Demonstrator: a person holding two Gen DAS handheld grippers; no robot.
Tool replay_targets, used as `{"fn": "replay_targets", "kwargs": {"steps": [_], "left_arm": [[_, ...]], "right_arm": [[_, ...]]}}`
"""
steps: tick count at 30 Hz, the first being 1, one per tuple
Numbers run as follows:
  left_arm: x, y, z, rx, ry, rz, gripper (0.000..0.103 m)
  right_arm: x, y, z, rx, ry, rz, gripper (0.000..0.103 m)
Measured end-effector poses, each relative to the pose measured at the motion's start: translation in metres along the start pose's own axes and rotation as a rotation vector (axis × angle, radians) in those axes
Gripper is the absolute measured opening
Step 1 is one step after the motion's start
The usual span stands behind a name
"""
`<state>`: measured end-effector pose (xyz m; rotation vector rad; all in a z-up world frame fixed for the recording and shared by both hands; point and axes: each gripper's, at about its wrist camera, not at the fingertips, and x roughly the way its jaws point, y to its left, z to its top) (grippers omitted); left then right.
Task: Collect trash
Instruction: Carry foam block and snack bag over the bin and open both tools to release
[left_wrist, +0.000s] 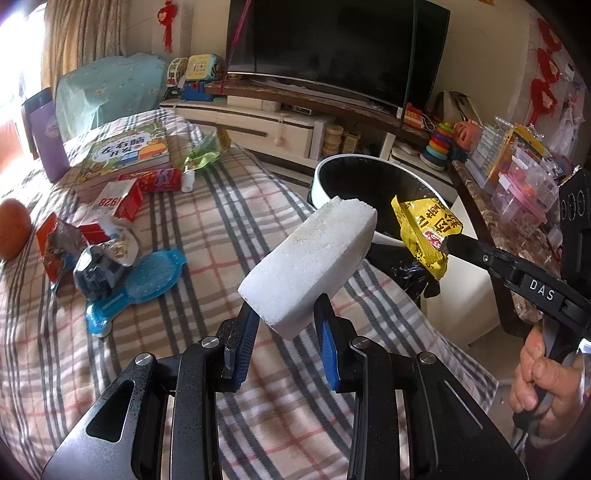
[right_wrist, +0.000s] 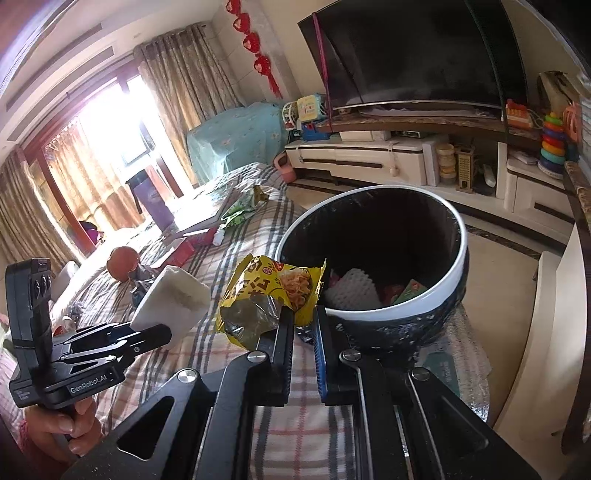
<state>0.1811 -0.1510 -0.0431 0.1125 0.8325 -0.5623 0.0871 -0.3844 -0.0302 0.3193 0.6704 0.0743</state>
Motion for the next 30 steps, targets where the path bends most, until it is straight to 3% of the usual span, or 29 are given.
{"fn": "replay_targets", "kwargs": {"steps": [30], "left_arm": [[0.032,-0.041,0.042,0.078,0.010,-0.042,0.029]], "right_arm": [[0.001,-0.042,0.030,0.026,-0.011,-0.087,0.010]]}}
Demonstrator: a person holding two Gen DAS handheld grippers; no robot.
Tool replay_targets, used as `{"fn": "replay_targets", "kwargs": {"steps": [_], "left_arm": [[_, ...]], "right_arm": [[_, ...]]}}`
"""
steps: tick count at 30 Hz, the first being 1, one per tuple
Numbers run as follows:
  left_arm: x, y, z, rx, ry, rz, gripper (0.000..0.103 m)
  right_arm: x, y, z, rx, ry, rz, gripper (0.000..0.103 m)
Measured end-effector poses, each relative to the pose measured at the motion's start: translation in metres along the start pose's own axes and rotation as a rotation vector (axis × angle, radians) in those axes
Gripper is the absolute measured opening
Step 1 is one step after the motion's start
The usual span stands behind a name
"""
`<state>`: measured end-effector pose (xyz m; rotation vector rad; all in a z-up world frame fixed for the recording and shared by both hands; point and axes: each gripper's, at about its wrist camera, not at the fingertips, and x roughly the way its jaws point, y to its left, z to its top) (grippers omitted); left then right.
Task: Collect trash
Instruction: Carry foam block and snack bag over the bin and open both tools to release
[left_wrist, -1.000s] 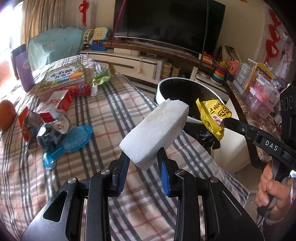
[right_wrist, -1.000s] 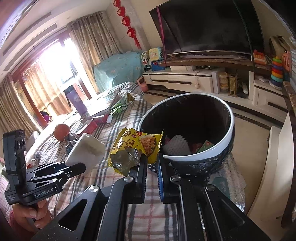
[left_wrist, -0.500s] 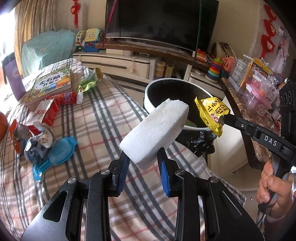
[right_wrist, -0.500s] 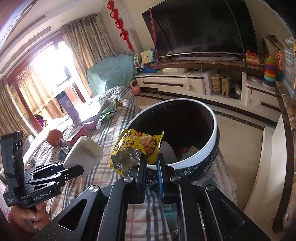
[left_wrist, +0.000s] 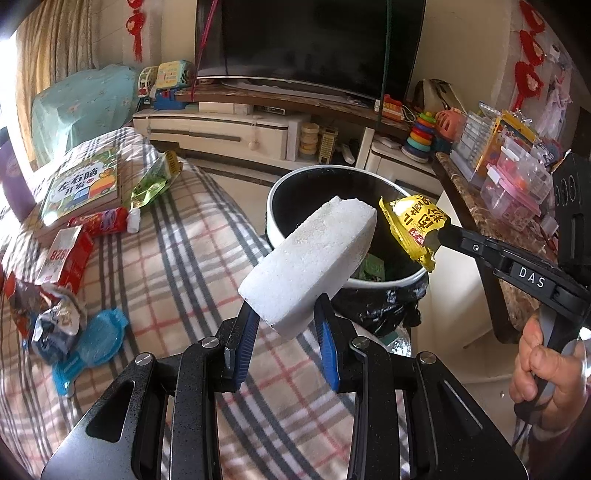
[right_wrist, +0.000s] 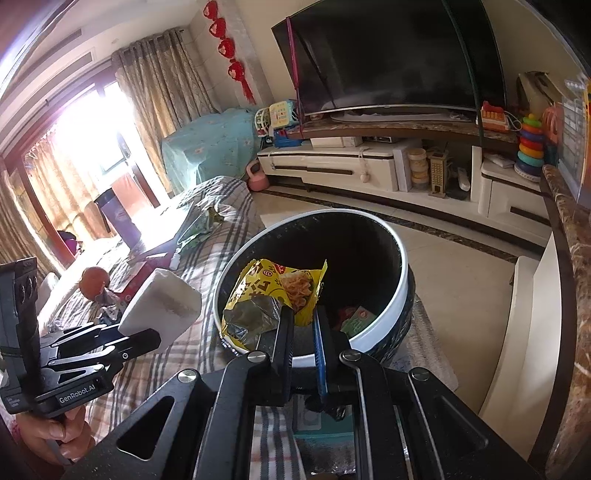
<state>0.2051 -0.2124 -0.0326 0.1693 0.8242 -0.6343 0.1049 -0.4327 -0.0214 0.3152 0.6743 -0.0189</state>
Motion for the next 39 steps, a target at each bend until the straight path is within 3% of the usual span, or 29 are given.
{"fn": "replay_targets", "kwargs": {"steps": [39], "left_arm": [[0.046,-0.021,0.043,0.032,0.031,0.001,0.030]], "right_arm": [[0.022,-0.026,0.028,-0.019,0.023,-0.061,0.010]]}}
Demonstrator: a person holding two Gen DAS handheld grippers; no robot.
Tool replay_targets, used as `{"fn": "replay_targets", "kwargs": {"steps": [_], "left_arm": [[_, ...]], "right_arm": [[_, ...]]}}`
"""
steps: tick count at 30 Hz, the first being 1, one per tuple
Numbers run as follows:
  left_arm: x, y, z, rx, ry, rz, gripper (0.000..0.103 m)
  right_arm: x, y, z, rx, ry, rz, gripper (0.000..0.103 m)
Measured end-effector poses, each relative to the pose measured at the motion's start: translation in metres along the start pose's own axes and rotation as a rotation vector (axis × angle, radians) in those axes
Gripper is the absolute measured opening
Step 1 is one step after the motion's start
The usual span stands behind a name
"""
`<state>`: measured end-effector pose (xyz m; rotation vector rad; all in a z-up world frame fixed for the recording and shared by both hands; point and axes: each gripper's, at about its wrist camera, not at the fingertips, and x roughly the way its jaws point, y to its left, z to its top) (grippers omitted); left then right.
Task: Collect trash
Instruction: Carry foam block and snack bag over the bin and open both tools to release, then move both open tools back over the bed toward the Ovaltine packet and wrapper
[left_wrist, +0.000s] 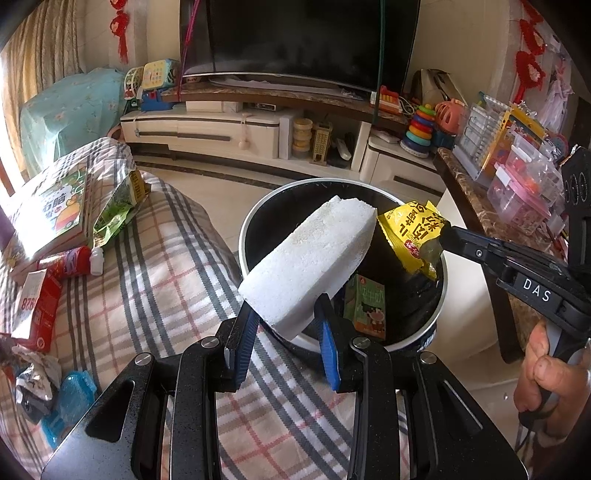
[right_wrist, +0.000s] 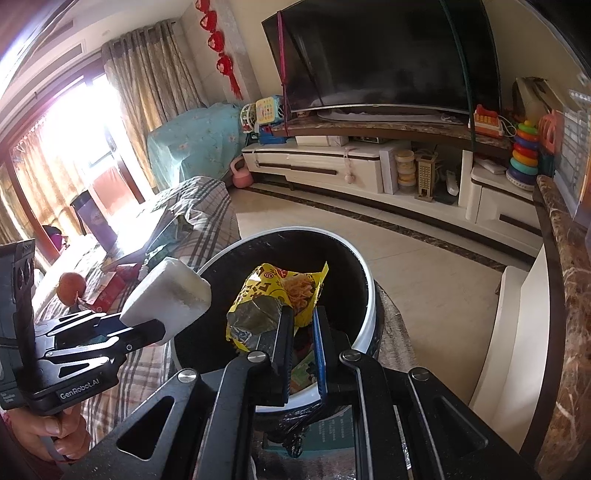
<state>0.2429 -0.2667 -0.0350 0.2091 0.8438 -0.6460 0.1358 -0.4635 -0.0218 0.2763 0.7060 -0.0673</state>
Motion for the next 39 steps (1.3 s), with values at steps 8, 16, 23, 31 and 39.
{"fn": "replay_targets", "kwargs": {"steps": [8,16,23,31,39], "left_arm": [[0.007,-0.003,0.008,-0.003,0.015,-0.022,0.046],[-0.010,0.014,-0.010,-0.062,-0.008,-0.023,0.055],[-0.037,0.038,-0.042,-0.141,-0.040,-0.003,0.057],[-0.062,0.069,-0.083,-0.232,-0.043,0.032,0.057],[-0.086,0.099,-0.116,-0.300,-0.052,0.076,0.057]], "right_arm": [[0.009,-0.002,0.003,0.001,0.021,-0.022,0.028],[-0.002,-0.001,-0.007,0.023,0.002,0.005,0.050],[-0.014,0.017,-0.021,0.026,-0.021,0.057,0.072],[-0.026,0.060,-0.041,-0.006,-0.029,0.133,0.081],[-0.024,0.096,-0.059,-0.043,-0.007,0.200,0.087]]}}
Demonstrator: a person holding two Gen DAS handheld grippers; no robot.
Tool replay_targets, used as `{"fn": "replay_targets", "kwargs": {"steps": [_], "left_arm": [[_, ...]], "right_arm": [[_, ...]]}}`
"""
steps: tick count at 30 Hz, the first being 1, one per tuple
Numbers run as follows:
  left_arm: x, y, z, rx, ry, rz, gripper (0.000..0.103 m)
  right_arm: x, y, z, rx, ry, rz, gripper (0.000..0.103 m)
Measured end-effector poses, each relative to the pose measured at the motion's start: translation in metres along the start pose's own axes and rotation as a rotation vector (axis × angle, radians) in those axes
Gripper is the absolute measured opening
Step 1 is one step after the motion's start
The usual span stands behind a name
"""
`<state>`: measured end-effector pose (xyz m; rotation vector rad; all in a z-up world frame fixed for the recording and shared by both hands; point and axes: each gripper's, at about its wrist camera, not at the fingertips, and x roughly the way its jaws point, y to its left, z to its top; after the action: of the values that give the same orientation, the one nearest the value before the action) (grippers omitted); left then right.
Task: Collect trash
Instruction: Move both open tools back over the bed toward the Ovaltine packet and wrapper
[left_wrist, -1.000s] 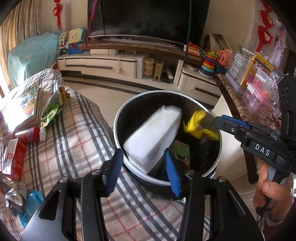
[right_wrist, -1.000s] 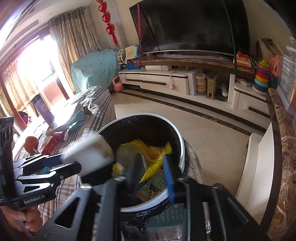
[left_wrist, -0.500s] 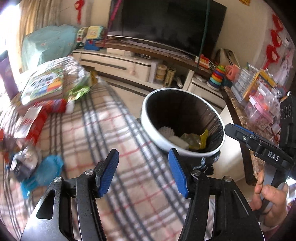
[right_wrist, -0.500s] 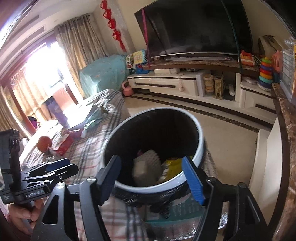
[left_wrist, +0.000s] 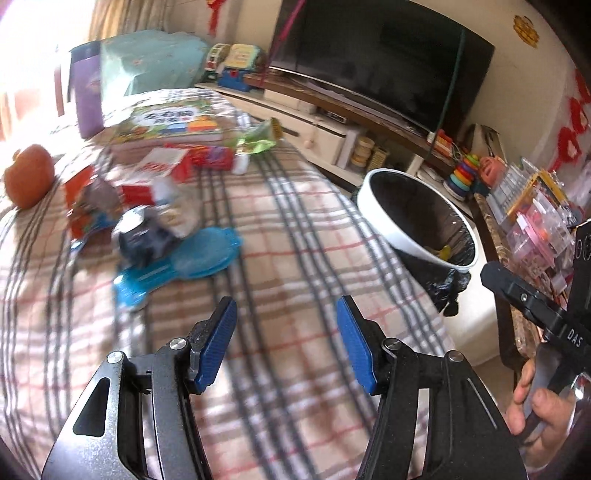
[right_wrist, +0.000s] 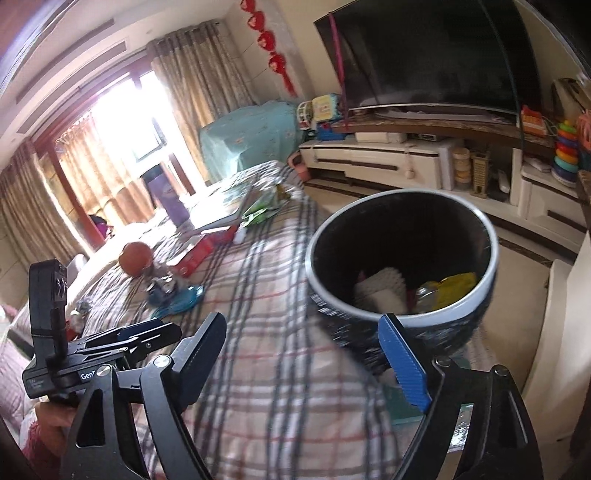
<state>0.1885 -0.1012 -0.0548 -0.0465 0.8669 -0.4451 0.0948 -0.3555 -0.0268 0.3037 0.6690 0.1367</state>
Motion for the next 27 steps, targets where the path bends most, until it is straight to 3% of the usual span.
{"fn": "replay_targets", "kwargs": {"steps": [27], "left_arm": [[-0.037,0.098,-0.030,-0.149,-0.022,0.115,0.057]], "right_arm": [[0.051,0.075,-0.032,-0.078,0.116,0.106,0.089]]}}
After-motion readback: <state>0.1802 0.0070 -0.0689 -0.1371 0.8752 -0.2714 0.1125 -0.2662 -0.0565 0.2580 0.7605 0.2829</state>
